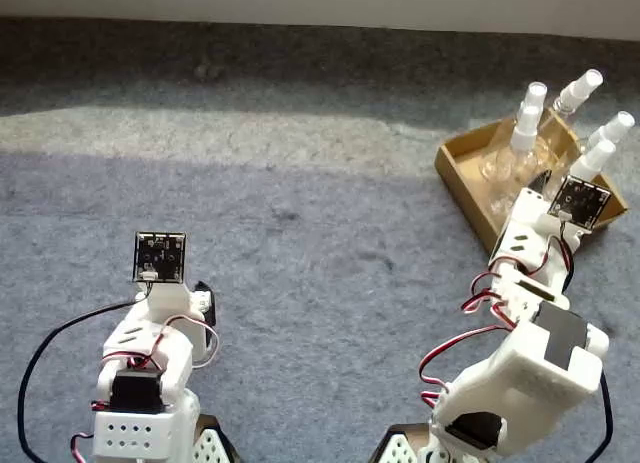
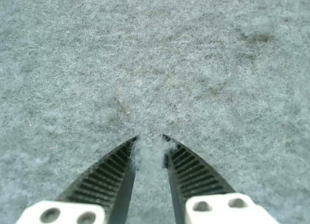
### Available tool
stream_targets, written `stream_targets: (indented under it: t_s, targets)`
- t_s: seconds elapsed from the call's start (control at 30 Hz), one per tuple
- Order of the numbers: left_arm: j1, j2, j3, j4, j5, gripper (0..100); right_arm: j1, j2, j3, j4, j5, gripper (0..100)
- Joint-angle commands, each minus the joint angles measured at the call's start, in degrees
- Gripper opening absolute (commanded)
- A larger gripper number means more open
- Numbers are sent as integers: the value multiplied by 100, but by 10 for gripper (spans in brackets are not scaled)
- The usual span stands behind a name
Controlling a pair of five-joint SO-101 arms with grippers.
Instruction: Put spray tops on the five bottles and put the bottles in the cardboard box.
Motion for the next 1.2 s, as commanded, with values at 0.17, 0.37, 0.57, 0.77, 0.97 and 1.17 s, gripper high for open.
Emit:
stream_targets:
  t_s: [0.17, 0.37, 0.57, 0.77, 0.97, 1.17]
  targets:
    - [-40, -48, 119, 9, -44, 42, -4, -57, 31, -48, 88, 232]
    - [-40, -48, 119, 9, -44, 42, 127, -66, -31, 567, 70, 279]
    - [-40, -48, 119, 9, -44, 42, 215, -66, -31, 796, 79, 313]
    - [-40, -48, 119, 9, -44, 42, 338, -75, -31, 796, 79, 313]
    - [-40, -48, 119, 9, -44, 42, 338, -75, -31, 804, 352, 313]
    - [-40, -48, 119, 9, -44, 42, 338, -75, -31, 804, 554, 313]
